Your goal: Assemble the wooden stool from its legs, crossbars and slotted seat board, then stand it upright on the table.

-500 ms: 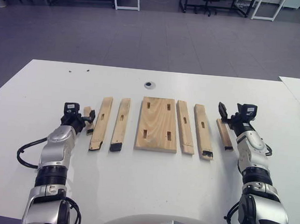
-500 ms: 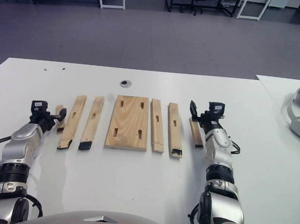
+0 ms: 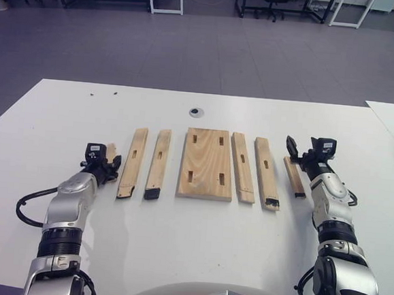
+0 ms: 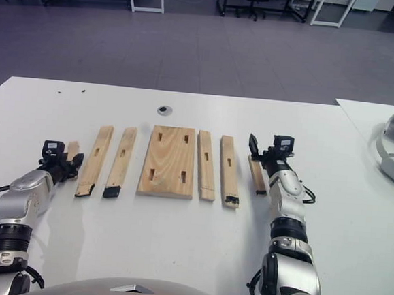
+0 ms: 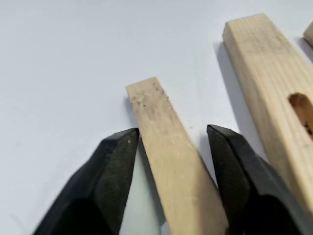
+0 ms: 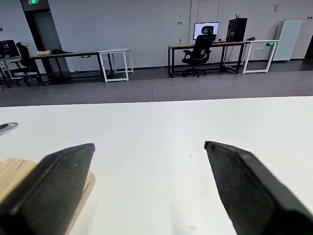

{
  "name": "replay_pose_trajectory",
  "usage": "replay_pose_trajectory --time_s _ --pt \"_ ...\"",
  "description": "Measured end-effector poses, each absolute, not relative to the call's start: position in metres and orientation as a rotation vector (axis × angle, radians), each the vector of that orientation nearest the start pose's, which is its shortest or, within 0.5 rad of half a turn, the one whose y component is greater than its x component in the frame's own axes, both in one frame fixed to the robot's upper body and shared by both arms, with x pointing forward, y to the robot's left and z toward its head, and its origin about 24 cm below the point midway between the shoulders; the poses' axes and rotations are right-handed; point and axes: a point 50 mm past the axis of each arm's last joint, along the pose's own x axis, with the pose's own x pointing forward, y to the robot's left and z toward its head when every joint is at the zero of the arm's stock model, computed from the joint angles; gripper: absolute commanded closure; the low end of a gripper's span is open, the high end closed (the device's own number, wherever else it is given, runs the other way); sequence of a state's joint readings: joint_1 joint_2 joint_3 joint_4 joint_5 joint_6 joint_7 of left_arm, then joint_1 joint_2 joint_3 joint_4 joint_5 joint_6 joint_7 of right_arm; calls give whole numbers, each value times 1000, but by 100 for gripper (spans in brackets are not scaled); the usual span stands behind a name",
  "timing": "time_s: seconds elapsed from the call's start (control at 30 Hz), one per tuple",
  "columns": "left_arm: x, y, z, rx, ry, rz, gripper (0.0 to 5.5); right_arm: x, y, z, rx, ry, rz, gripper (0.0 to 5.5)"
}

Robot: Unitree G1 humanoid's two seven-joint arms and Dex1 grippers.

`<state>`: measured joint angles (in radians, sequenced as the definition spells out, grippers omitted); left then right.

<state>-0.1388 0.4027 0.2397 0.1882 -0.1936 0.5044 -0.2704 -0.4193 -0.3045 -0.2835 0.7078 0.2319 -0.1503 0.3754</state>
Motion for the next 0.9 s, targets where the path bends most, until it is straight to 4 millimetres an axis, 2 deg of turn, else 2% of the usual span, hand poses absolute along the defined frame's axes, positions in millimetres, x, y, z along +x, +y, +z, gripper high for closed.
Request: replay_pose_trajectory --time_s 0.1,0.23,0.33,0.43,0.5,0.6,0.7,0.8,0.9 --pt "260 282 29 48 508 -15 417 317 -255 40 70 49 53 131" --pt "261 288 31 72 490 -20 422 317 -253 39 70 60 65 131" --pt "270 288 54 61 343 -38 422 319 -248 43 89 59 109 131" --pt "294 253 133 117 -52 -225 422 330 -208 77 253 -15 318 131" --pt "298 224 155 117 -165 -338 422 332 -182 102 383 -60 460 131" --pt "304 164 168 153 -262 -551 422 327 -128 152 653 -132 725 131" --pt "306 129 183 189 -357 -671 422 323 -100 183 842 -146 843 187" --pt "303 105 185 200 -390 -768 422 320 -91 187 930 -95 871 248" --pt "301 97 181 236 -383 -810 422 317 -90 190 980 -83 884 306"
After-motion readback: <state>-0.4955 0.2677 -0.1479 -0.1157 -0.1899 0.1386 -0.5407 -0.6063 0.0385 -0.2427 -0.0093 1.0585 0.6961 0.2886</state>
